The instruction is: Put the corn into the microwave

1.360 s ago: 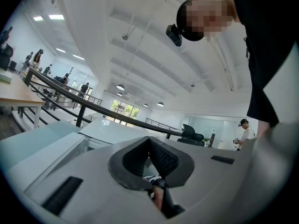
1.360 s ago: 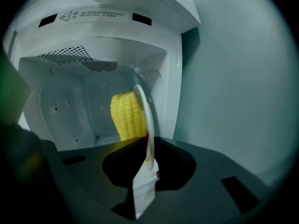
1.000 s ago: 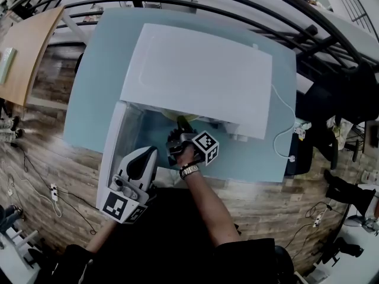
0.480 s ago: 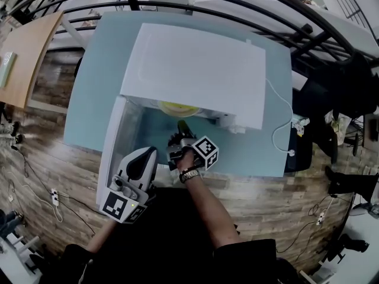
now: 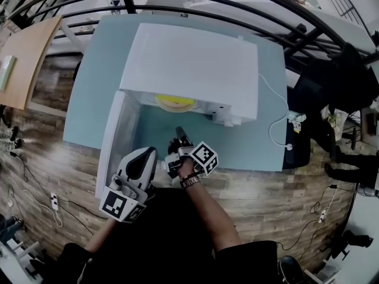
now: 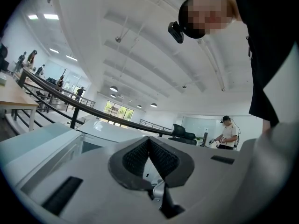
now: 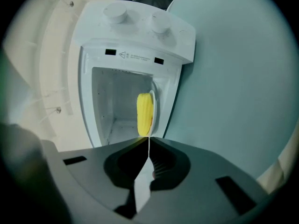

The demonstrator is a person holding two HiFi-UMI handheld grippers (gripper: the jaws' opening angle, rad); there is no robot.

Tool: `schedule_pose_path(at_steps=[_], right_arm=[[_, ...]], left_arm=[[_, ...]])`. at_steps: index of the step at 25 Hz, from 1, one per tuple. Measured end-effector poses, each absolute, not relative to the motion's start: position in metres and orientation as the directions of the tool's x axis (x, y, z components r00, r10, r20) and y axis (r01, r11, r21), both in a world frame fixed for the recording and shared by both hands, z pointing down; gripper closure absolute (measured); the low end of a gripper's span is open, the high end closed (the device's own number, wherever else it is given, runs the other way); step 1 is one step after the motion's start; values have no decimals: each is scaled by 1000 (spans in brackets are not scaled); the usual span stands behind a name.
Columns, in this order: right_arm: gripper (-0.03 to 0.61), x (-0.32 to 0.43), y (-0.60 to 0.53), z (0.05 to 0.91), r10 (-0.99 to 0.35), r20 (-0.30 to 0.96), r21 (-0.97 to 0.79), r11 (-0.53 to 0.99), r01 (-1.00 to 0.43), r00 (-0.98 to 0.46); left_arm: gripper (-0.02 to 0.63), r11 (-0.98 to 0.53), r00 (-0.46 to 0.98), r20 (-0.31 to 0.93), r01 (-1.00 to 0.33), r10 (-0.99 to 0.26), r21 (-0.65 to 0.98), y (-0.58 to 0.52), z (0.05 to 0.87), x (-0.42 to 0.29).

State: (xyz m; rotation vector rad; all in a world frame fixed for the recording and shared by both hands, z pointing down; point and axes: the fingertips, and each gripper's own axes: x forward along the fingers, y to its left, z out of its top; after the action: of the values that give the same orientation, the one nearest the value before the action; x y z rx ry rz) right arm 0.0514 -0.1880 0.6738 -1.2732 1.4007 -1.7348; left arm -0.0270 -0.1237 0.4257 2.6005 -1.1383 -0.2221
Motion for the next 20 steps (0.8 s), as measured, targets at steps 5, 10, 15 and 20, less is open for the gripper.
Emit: schedule_pose_path(at_steps=[5, 10, 15, 20], right_arm=[[569, 51, -175, 648, -865, 289, -952, -217, -214, -411], [569, 54, -160, 613, -869, 260, -946, -142, -291, -422], [569, 59, -145, 578, -872, 228, -930, -62, -363, -434], [569, 63, -126, 548, -872, 220, -899, -7, -438, -437]], left_arm=[[611, -640, 672, -16, -698, -740, 321, -112, 428, -31], [611, -638, 666, -33, -698, -745, 327, -104, 425, -33], [611, -634, 657, -41, -705, -752, 318, -99, 423, -34], [611, -622, 644, -39, -719, -764, 311, -93, 421, -39]])
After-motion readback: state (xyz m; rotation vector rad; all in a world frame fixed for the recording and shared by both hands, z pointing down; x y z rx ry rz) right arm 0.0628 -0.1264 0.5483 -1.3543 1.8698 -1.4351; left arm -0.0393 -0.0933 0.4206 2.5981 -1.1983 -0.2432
